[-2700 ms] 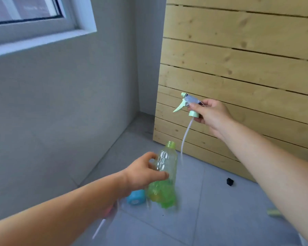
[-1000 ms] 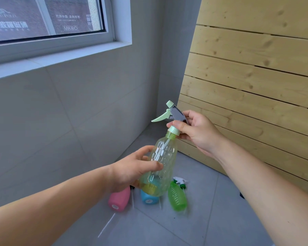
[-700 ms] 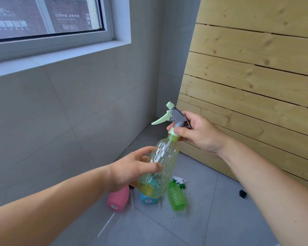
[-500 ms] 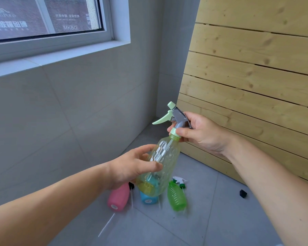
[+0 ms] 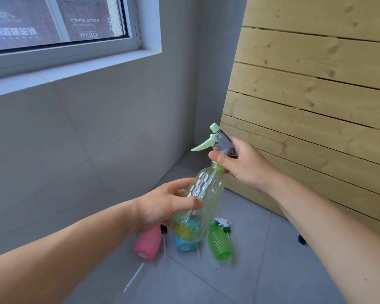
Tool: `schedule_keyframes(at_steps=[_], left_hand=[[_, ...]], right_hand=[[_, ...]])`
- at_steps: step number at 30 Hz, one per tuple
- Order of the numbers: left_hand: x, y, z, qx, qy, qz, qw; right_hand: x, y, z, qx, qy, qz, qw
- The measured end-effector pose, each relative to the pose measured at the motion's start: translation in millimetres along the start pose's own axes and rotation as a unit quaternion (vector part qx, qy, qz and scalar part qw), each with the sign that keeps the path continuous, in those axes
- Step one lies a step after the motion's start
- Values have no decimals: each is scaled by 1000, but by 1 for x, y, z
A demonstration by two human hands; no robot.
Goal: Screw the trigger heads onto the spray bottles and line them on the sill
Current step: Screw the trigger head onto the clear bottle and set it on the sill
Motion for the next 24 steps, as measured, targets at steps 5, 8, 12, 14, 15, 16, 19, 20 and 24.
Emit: schedule_keyframes(at_steps=[5,8,12,14,15,16,19,20,24], left_hand=[[1,4,-1,-16,-9,-8,1000],[0,2,-2,-17,-12,-7,1000],[0,6,0,-23,-13,-16,1000],[0,5,0,-25,-15,-16,999],[-1,4,0,-24,-17,-13,1000],[0,3,0,-20,-18,-10,1000],[-1,4,0,-16,-17,-12,1000],[-1,5,0,-16,-14,-15,1000],[1,9,0,-14,-11,-20,1000]], right_hand=[[1,-2,5,-100,-33,-9,994],[1,-2,2,-27,9,-9,1000],[1,0,2,-141,-21,-31,989],[0,1,4,-139,-39,-32,989],[0,3,3,-97,-33,-29,994],[0,4,2,-53,-23,-26,998],[-1,4,0,-46,-4,-33,998],[-1,4,1,-98,-13,-40,994],[0,6,7,-215,-5,-61,975]])
Point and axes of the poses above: each hand's wrist, its own x-axis away from the middle knuckle, its own z-axis out of the back of the hand, y = z × x, the point moved 6 cm from there along -x, towards the middle knuckle, and after that the axes turned 9 degrees about z, right-handed, at the moved point
